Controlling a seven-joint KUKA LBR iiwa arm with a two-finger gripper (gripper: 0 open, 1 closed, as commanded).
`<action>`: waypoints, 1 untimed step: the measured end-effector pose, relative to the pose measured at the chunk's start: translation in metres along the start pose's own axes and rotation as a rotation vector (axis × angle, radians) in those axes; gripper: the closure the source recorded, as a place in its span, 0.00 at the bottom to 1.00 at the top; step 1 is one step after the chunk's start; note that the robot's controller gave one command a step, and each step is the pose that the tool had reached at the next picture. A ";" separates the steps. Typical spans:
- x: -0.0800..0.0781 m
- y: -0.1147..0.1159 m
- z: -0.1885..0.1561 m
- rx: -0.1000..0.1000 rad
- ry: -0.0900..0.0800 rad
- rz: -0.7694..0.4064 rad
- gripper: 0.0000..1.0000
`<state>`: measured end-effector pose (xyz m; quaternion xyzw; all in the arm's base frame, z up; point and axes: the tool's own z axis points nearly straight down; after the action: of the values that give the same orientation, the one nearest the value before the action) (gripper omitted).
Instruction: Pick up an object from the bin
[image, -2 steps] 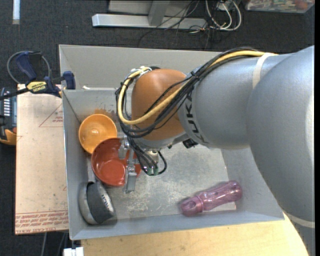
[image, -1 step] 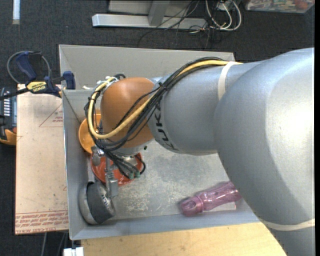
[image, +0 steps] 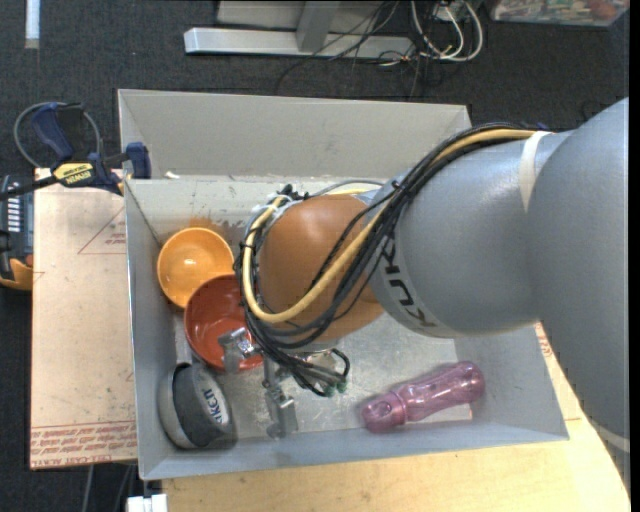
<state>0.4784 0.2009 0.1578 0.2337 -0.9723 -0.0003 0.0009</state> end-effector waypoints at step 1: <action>-0.087 0.012 -0.065 -0.005 -0.011 0.137 0.00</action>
Offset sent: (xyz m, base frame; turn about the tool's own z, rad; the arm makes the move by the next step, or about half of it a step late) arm 0.0344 0.0245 -0.0061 0.3029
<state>0.5503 0.2513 0.2224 0.1666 -0.9860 -0.0041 -0.0037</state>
